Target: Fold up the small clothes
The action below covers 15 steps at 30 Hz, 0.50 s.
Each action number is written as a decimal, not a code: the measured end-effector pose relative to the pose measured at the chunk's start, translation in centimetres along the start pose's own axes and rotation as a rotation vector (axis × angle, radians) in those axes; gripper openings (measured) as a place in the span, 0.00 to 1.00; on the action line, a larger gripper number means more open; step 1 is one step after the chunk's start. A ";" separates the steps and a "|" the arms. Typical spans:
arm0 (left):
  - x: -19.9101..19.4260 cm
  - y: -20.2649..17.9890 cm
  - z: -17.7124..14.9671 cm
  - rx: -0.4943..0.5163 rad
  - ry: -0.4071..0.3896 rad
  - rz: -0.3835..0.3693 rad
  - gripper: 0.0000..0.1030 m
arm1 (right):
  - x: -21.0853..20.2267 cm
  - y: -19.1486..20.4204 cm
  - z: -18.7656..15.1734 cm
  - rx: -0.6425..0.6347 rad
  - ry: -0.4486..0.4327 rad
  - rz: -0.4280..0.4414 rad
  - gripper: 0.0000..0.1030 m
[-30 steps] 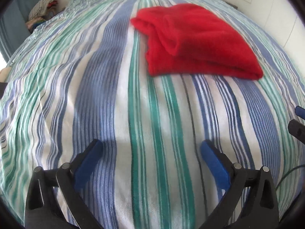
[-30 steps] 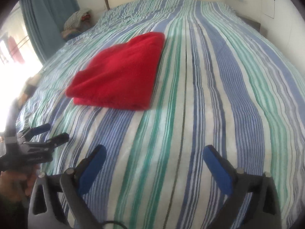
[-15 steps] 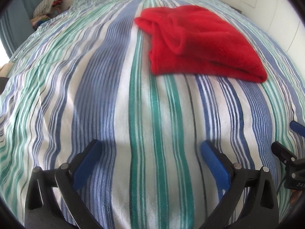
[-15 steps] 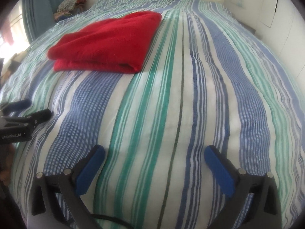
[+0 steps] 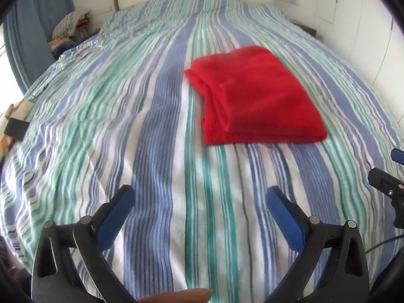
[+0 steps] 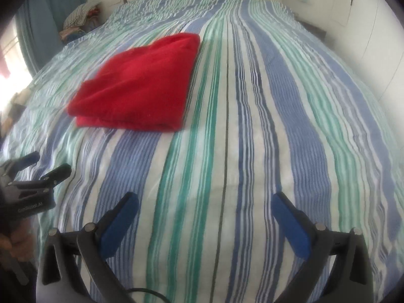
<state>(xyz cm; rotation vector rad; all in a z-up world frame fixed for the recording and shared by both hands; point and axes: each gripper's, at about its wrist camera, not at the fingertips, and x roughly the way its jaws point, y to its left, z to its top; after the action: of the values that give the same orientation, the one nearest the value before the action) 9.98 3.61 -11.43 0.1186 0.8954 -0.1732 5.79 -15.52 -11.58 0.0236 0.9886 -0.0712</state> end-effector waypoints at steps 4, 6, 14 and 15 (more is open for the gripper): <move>-5.5 0.3 2.1 -0.024 -0.071 -0.010 1.00 | -5.7 2.0 2.4 -0.067 -0.084 -0.016 1.00; -7.3 0.5 2.6 -0.048 -0.070 -0.023 1.00 | -8.1 2.8 3.2 -0.082 -0.111 -0.003 1.00; -10.4 0.4 2.6 -0.085 0.001 0.100 1.00 | -13.9 4.6 3.6 -0.100 -0.155 0.020 1.00; -10.8 0.2 2.4 -0.078 0.000 0.111 1.00 | -14.3 4.5 3.5 -0.098 -0.155 0.023 1.00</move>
<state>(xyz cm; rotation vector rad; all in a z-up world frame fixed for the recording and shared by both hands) 5.31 4.50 -1.46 0.0953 0.8921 -0.0348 1.16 -10.52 2.25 -0.0597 0.8355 -0.0034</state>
